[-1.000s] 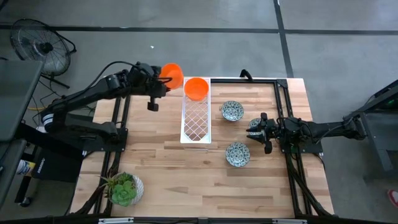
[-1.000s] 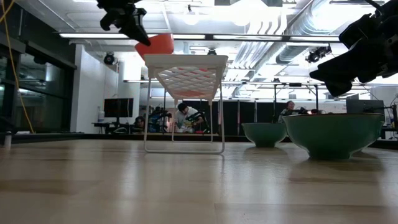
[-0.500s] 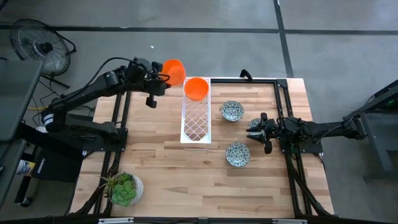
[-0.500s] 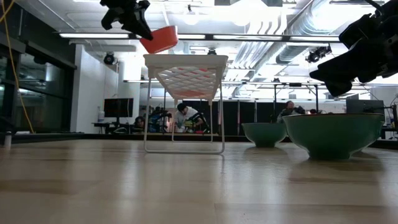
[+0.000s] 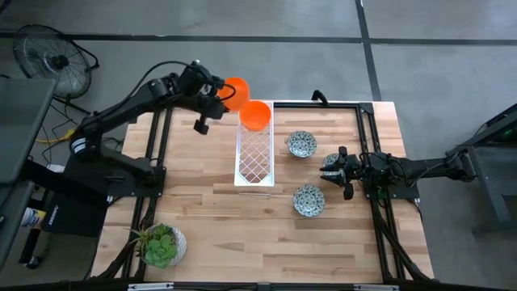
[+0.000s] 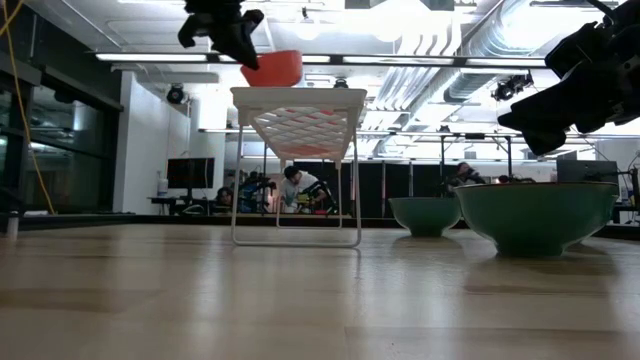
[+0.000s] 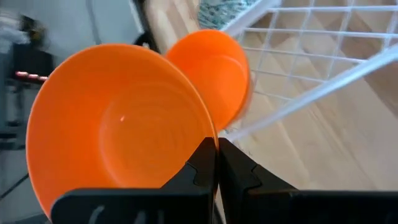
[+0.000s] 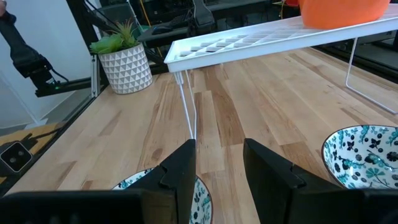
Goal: Pick & Place Mini bowls
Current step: Stack the orange bowl on top of the other orange bowls on the shelf
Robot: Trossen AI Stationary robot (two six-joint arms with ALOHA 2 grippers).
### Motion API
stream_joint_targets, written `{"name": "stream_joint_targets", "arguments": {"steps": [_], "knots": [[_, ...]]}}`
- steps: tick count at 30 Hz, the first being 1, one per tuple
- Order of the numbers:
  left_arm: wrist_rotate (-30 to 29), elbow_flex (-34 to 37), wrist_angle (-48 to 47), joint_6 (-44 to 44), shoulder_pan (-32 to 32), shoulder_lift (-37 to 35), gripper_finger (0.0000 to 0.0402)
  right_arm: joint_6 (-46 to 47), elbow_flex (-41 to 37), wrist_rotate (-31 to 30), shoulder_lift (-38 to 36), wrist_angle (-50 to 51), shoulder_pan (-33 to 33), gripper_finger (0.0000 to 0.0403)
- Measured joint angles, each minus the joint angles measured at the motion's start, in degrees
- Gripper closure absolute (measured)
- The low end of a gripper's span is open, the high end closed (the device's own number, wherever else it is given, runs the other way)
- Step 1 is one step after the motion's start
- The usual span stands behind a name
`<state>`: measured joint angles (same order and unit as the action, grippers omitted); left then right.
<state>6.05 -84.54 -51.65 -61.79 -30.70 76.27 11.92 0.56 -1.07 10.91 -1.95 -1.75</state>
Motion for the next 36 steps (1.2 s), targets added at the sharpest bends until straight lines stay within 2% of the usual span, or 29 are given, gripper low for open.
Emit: {"name": "stream_joint_targets", "arguments": {"steps": [16, 21, 26, 36], "knots": [[7.50, -9.86, -7.42, -7.27, -4.11, 7.83, 0.0401, -0.01, 0.02, 0.01, -0.01, 0.01, 0.00, 0.0281], [7.33, -10.33, -8.29, -10.63, -5.33, 10.40, 0.0401, 0.00, 0.01, 0.03, 0.00, 0.01, -0.01, 0.0281], [9.88, -10.51, -10.07, -14.58, -5.31, 11.37, 0.0401, -0.01, -0.01, 0.01, 0.00, -0.01, 0.00, 0.0281], [10.11, -10.48, -7.89, -18.86, -4.67, 11.86, 0.0401, -0.02, -0.01, 0.01, 0.00, 0.00, 0.01, 0.0281]]}}
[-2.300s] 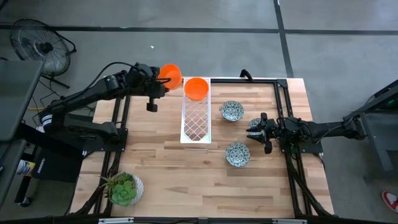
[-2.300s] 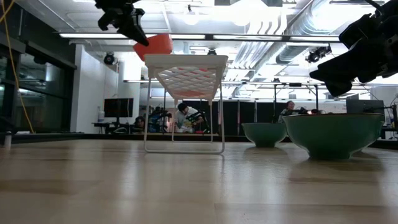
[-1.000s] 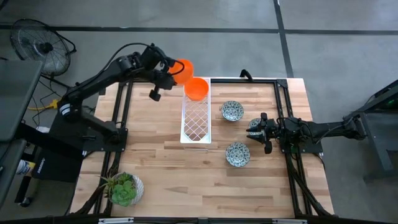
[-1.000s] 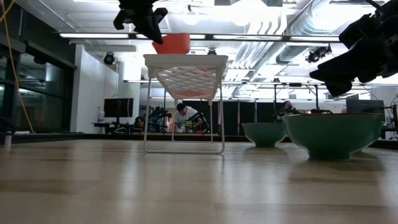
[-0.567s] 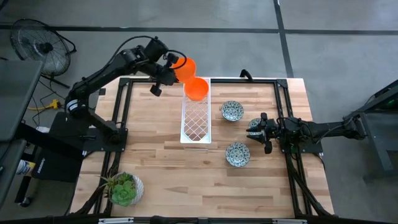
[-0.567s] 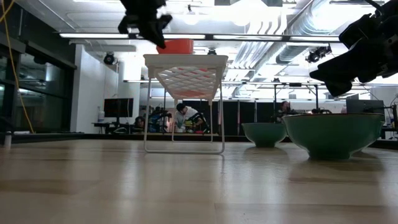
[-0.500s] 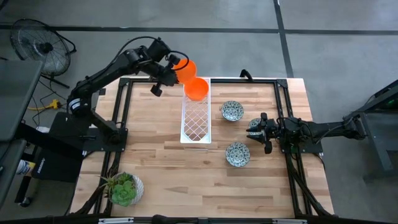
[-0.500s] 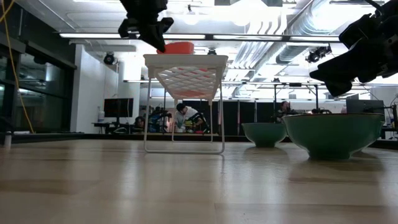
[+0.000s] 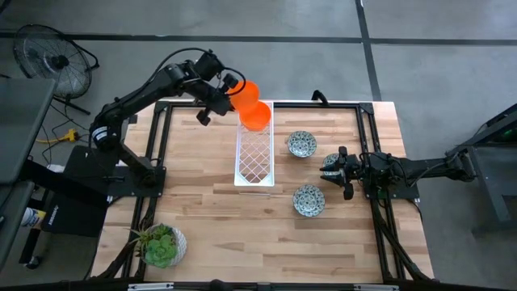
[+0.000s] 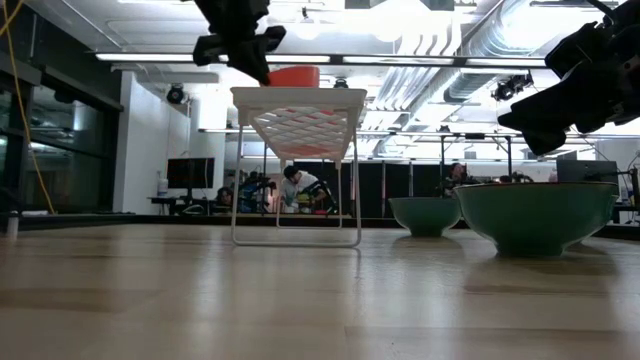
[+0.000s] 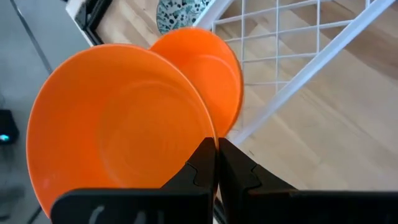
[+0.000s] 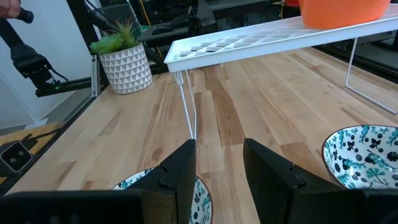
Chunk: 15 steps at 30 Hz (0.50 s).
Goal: Pick & Place Mini bowls
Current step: Stack the orange bowl on top of the other orange bowls on the shelf
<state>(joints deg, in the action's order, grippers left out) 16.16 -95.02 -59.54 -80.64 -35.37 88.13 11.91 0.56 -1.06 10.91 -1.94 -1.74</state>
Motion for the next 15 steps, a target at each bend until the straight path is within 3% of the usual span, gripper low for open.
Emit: {"name": "stream_joint_targets", "arguments": {"steps": [15], "knots": [[1.52, 0.00, 6.11, 1.69, 1.66, 2.80, 0.0401, 0.00, 0.01, 0.00, 0.00, -0.01, -0.01, 0.0281]]}}
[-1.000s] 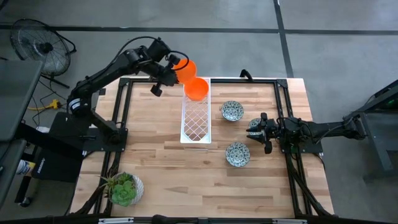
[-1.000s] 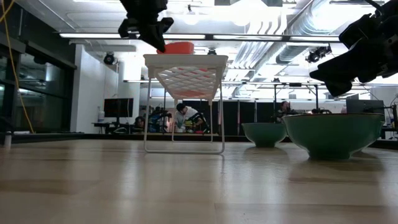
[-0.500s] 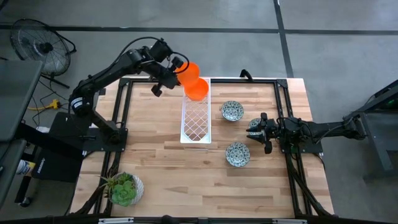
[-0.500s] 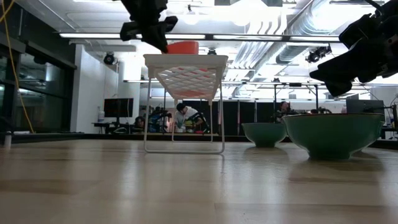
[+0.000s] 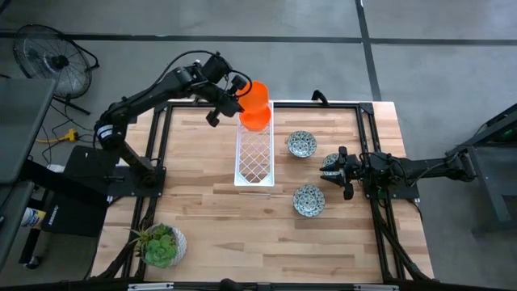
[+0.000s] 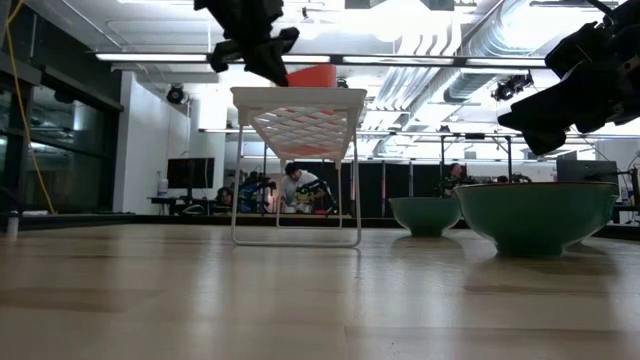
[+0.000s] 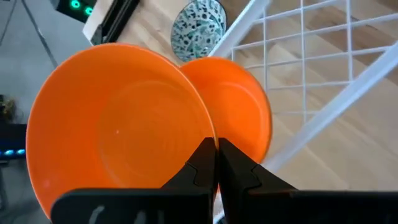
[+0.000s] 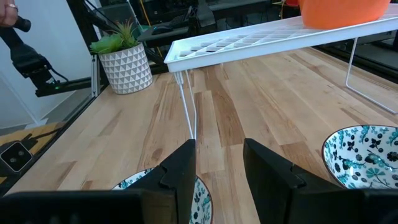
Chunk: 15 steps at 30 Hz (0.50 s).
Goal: Pick & Place Mini bowls
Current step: Stack the orange bowl on top of the other orange bowls on the shelf
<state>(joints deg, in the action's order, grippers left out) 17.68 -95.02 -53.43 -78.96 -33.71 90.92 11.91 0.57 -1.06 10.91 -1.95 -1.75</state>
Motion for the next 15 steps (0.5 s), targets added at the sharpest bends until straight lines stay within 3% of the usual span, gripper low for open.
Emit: {"name": "stream_joint_targets", "arguments": {"steps": [15], "knots": [[-1.59, 0.10, -0.89, 3.66, 0.77, 2.14, 0.0401, 0.01, 0.01, 0.00, -0.01, -0.01, 0.01, 0.0281]]}}
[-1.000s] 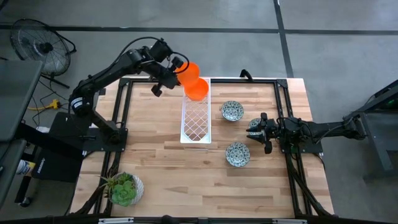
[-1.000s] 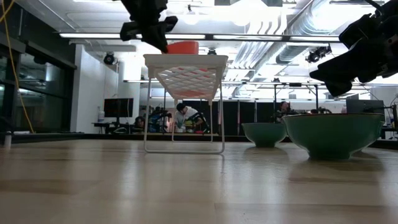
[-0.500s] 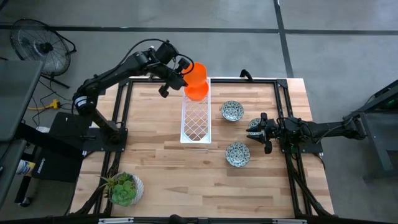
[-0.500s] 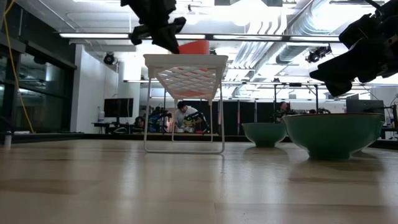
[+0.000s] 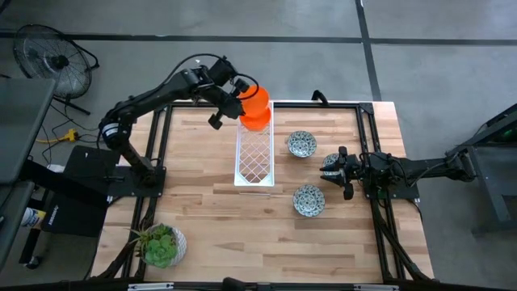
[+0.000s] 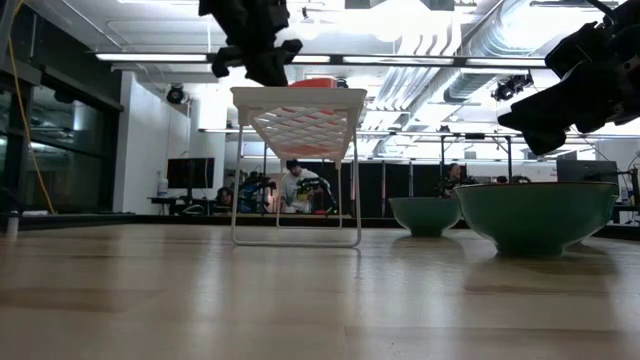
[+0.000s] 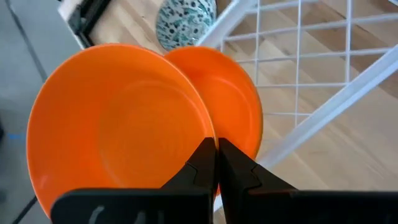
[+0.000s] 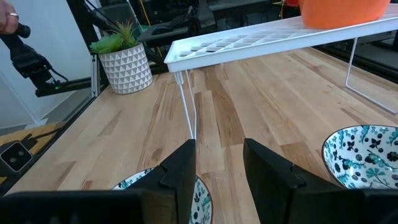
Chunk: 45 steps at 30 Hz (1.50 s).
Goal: Pick & Place Mini bowls
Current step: Stack the orange bowl on top of the other orange bowls on the shelf
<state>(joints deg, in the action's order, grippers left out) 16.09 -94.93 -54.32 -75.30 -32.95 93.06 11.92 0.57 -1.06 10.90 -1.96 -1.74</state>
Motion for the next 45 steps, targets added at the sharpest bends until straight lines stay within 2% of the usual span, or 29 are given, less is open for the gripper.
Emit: {"name": "stream_joint_targets", "arguments": {"steps": [13, 30, 36, 45], "knots": [[-1.58, -0.08, -3.28, 2.44, 1.13, -0.16, 0.0401, -0.02, -0.01, 0.00, 0.01, 0.02, -0.02, 0.0281], [-4.65, -0.10, -2.49, 3.61, 2.27, 2.79, 0.0399, -0.01, -0.02, 0.00, 0.02, 0.00, 0.00, 0.0281], [-5.19, -0.08, -2.58, 3.80, 2.23, 2.86, 0.0370, -0.02, -0.02, 0.00, 0.00, 0.02, -0.02, 0.0281], [-5.19, -0.08, -2.30, 3.80, 2.23, 2.86, 0.0304, 0.00, -0.02, 0.00, 0.00, 0.01, -0.01, 0.0281]]}}
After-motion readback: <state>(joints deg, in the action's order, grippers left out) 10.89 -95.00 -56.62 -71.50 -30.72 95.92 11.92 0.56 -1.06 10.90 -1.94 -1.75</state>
